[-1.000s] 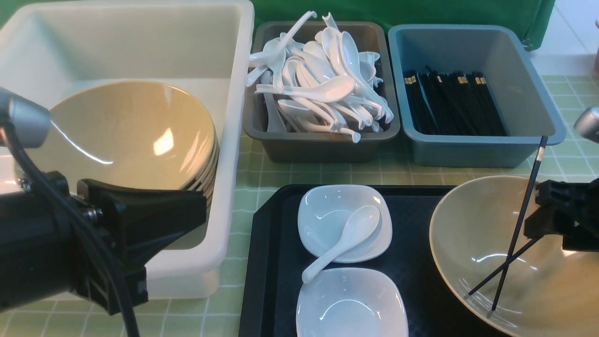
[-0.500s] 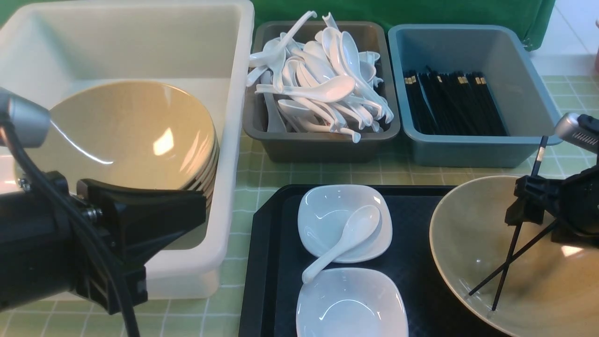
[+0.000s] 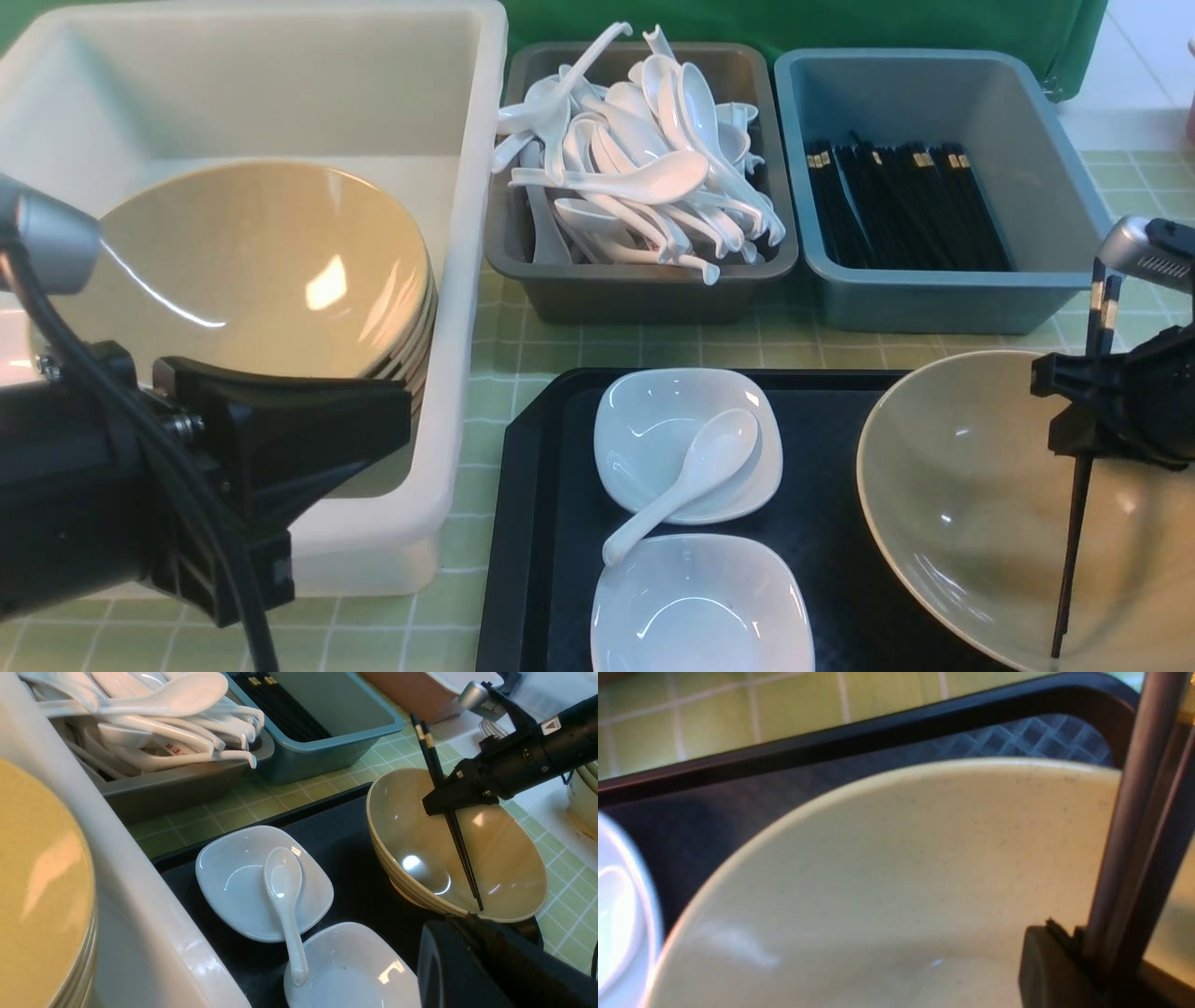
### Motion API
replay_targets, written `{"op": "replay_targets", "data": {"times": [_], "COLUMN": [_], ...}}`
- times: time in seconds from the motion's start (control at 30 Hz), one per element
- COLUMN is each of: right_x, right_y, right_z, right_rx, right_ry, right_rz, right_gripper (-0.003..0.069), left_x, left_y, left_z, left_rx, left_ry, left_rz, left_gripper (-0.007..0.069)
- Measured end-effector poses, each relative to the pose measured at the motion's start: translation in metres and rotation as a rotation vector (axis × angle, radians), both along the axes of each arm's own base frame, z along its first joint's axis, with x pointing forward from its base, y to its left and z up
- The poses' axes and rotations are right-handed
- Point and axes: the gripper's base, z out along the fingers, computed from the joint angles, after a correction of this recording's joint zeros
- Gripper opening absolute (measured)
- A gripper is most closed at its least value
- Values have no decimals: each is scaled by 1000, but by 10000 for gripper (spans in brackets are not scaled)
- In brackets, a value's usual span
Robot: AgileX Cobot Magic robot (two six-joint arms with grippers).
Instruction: On green table put chopsticks spoon bowls plates into blue grey white boxes.
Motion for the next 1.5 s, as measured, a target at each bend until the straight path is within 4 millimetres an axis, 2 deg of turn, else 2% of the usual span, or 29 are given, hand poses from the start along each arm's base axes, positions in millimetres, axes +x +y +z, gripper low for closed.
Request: {"op": "replay_targets", "data": {"times": [0.23, 0.33, 0.4, 0.47, 0.5, 0.57, 0.63, 0.7, 0.73, 0.8, 0.9, 0.93, 1.0, 1.1, 1.2, 1.27, 1.4, 1.47, 1.5], "right_x": [7, 26, 40, 65, 74, 100, 125, 139, 162, 187, 216, 216, 234, 244, 252, 253, 253, 251, 249], "right_y": [4, 5, 6, 7, 7, 8, 9, 9, 9, 8, 1, 1, -10, -16, -18, -18, -17, -17, -18], "right_z": [32, 66, 79, 97, 93, 102, 101, 100, 95, 92, 85, 85, 71, 52, 19, 7, 1, 3, 8], "right_rx": [27, 33, 36, 42, 44, 47, 65, 84, 134, 197, 258, 259, 284, 294, 302, 301, 293, 285, 274], "right_ry": [-21, -86, -105, -131, -110, -123, -129, -137, -146, -176, -207, -206, -205, -174, -97, -68, -43, -40, -40], "right_rz": [40, 66, 79, 95, 101, 114, 112, 107, 88, 67, 33, 31, -8, -33, -39, -34, -5, 2, 10], "right_gripper": [46, 46, 46, 46, 46, 45, 45, 45, 45, 45, 45, 45, 45, 47, 61, 78, 170, 215, 261], "left_x": [0, 0, 0, 0, 0, 0, 0, 0, 0, 1, 0, 0, 0, 0, 1, 1, 2, 3, 5], "left_y": [0, 0, 0, 0, 0, 0, 0, 0, 0, 0, 0, 0, 0, 0, 0, 0, 1, 0, 0], "left_z": [0, 0, 0, 0, 0, 0, 0, 0, 0, 0, 0, 0, 0, 0, 0, 0, 1, 0, -1], "left_rx": [1, 1, 1, 1, 1, 1, -2, -5, -8, -13, -19, -19, -31, -40, -47, -49, -53, -52, -46], "left_ry": [-1, -1, 0, -1, -2, -3, 0, 3, 7, 12, 19, 20, 33, 44, 51, 48, 42, 44, 53], "left_rz": [0, 0, 0, 0, 1, 1, 4, 6, 8, 11, 15, 15, 23, 28, 33, 38, 47, 49, 53], "left_gripper": [-1, -1, -1, -1, -1, -1, -1, -1, -1, -1, -1, -1, -1, -1, -1, -1, -1, -1, -1]}}
